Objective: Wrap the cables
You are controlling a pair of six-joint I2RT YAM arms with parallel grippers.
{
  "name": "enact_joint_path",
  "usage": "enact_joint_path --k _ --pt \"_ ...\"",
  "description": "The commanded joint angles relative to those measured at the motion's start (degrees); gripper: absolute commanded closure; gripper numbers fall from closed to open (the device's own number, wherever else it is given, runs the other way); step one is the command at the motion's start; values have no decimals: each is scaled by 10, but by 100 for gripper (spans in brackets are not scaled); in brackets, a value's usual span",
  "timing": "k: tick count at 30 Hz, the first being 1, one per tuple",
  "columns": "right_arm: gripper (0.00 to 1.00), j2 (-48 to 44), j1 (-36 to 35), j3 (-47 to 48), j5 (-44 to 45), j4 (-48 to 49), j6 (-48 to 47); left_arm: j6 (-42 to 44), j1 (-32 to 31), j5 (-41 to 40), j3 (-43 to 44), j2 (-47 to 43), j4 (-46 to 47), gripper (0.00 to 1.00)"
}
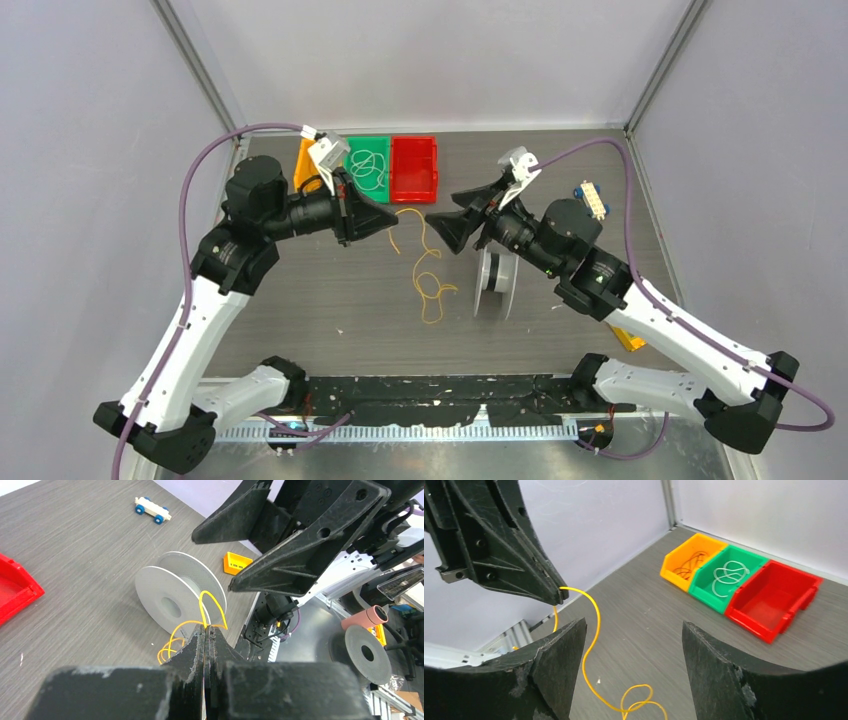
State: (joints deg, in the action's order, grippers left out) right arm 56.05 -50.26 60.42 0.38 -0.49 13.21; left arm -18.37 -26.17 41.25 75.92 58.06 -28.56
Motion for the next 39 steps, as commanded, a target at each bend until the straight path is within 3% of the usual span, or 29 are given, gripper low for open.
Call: enact_joint_path --k 1,7,9,10,13,14,15,17,19,21,25,29,32,39 --pt "25 24 -6 -19 -66 67 50 -24 1 22 -8 -13 32 100" --pt "31 68 -15 -24 -93 102 71 -25 1 28 -21 -18 42 100" --pt "49 81 -15 -21 -76 91 68 -24 1 29 -29 -22 47 100" --pt "67 84 -15 -19 -67 87 64 -20 1 26 -33 -25 46 100" --pt "92 76 -15 -20 13 80 3 2 1 -15 -48 -36 37 100" --pt "93 74 -11 -18 34 80 -40 7 1 -32 -59 -40 43 100" --pt "94 69 -8 -15 68 79 -64 7 1 -51 -73 -44 51 92" --pt "94 64 19 -4 109 80 -124 3 0 -78 -99 -51 72 59" --pt "95 59 65 15 121 69 -148 1 -6 -94 -123 -55 92 46" --pt "95 53 116 39 120 56 -145 2 -31 -133 -149 -61 116 39" --pt "95 40 182 80 156 41 -151 11 -126 -263 -179 -57 146 36" --pt "94 39 206 121 248 25 -178 -90 -153 -318 -257 -54 274 35" --pt "95 26 213 124 288 20 -180 -63 -216 -413 -270 -38 282 34" --pt "94 -16 215 63 254 12 -143 -32 -260 -475 -248 30 298 34"
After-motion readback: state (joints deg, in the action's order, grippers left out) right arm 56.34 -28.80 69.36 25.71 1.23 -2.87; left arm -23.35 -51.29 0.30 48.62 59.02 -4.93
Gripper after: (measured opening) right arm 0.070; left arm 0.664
